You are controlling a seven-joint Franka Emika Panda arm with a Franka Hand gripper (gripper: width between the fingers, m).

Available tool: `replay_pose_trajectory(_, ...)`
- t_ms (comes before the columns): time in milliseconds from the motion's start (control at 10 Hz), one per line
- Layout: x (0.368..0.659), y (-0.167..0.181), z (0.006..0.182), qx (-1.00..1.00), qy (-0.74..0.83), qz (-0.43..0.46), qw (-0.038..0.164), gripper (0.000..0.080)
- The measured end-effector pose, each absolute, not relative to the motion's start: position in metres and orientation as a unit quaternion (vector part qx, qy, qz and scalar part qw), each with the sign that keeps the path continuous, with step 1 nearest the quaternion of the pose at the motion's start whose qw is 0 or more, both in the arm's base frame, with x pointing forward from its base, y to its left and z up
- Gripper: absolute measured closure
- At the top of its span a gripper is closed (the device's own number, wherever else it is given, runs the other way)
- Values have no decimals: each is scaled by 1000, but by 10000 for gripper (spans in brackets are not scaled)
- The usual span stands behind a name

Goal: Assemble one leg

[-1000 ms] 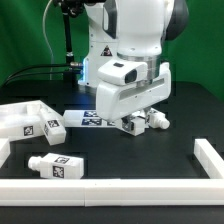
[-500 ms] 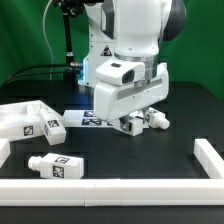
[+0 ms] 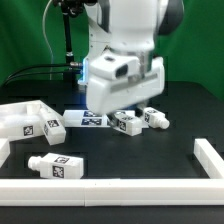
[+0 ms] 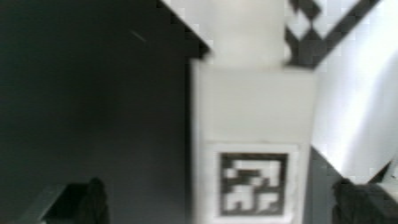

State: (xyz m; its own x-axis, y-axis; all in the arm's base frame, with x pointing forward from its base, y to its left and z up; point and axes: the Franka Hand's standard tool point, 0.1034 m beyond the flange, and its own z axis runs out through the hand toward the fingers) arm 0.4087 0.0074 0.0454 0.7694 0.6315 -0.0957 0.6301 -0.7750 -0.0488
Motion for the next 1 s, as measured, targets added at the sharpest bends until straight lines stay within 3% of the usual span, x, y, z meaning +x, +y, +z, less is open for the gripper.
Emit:
replay_pose_trajectory(300,415,-19,84,-951,-304,60,0,151)
replay_pose_trajectory(800,414,-22,80,-949,-309,63,1,151)
replay_pose_trajectory(1000,429,-69,92,-938,-339,75,6,151)
